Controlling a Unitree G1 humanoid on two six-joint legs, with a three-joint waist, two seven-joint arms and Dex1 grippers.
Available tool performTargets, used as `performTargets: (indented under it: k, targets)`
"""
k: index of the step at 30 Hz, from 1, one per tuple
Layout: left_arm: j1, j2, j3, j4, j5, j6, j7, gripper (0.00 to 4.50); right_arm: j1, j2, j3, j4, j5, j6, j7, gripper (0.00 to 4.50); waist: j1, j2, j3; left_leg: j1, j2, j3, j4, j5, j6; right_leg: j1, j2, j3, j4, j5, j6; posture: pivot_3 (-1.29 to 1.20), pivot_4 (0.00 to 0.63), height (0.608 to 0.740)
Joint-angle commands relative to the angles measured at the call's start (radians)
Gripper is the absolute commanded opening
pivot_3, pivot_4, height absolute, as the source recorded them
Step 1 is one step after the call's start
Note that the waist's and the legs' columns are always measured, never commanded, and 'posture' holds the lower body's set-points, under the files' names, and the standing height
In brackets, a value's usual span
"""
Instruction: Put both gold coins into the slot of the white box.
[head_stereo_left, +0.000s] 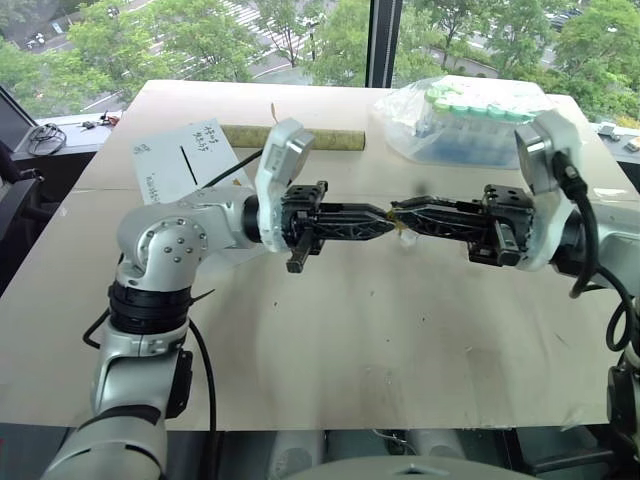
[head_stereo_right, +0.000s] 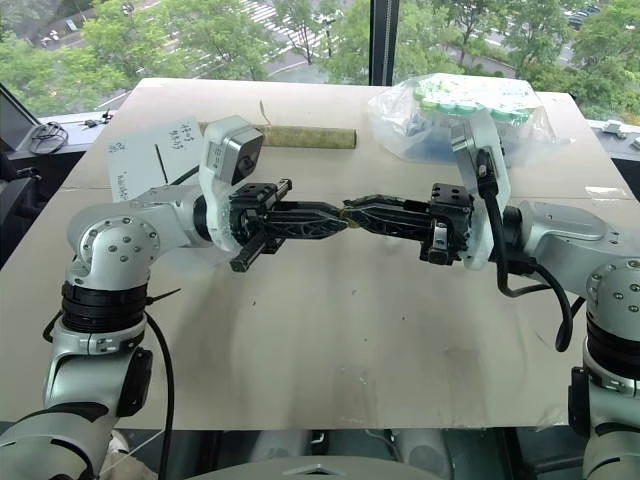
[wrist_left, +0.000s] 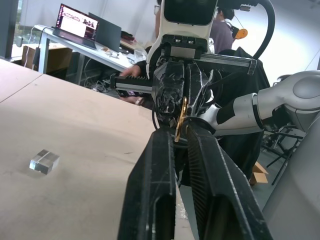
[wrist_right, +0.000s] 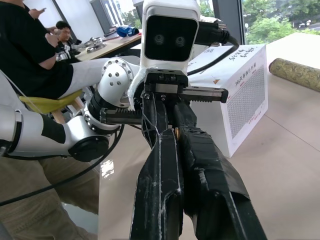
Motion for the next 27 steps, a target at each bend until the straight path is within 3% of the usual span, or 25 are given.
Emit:
performTargets:
  k: [1, 22, 23, 27]
  targets:
    - [-0.027, -0.007, 0.009, -0.009, -0.001, -0.009, -0.01, 0.38, 0.0, -0.017, -0.005, -0.028, 0.027, -0.031, -0.002, 0.0, 0.0, 0.0, 0.0, 0.0, 0.0, 0.0, 0.0, 0.0, 0.0, 0.0, 0.0, 0.0, 0.0, 0.0, 0.0, 0.0, 0.15, 0.74]
    - [-0.032, -0.019, 0.009, -0.002, 0.02, -0.011, -0.022, 0.38, 0.012, -0.053, 0.013, -0.035, 0.075, -0.066, -0.014, 0.0, 0.0, 0.0, 0.0, 0.0, 0.0, 0.0, 0.0, 0.0, 0.0, 0.0, 0.0, 0.0, 0.0, 0.0, 0.0, 0.0, 0.15, 0.74]
    - [-0.032, -0.02, 0.009, -0.003, 0.019, -0.01, -0.022, 0.18, 0.012, -0.054, 0.014, -0.035, 0.076, -0.068, -0.014, 0.0, 0.0, 0.0, 0.0, 0.0, 0.0, 0.0, 0.0, 0.0, 0.0, 0.0, 0.0, 0.0, 0.0, 0.0, 0.0, 0.0, 0.15, 0.74]
    - [-0.03, -0.023, 0.01, -0.006, 0.016, -0.009, -0.024, 0.18, 0.014, -0.055, 0.018, -0.038, 0.08, -0.071, -0.017, 0.0, 0.0, 0.0, 0.0, 0.0, 0.0, 0.0, 0.0, 0.0, 0.0, 0.0, 0.0, 0.0, 0.0, 0.0, 0.0, 0.0, 0.15, 0.74]
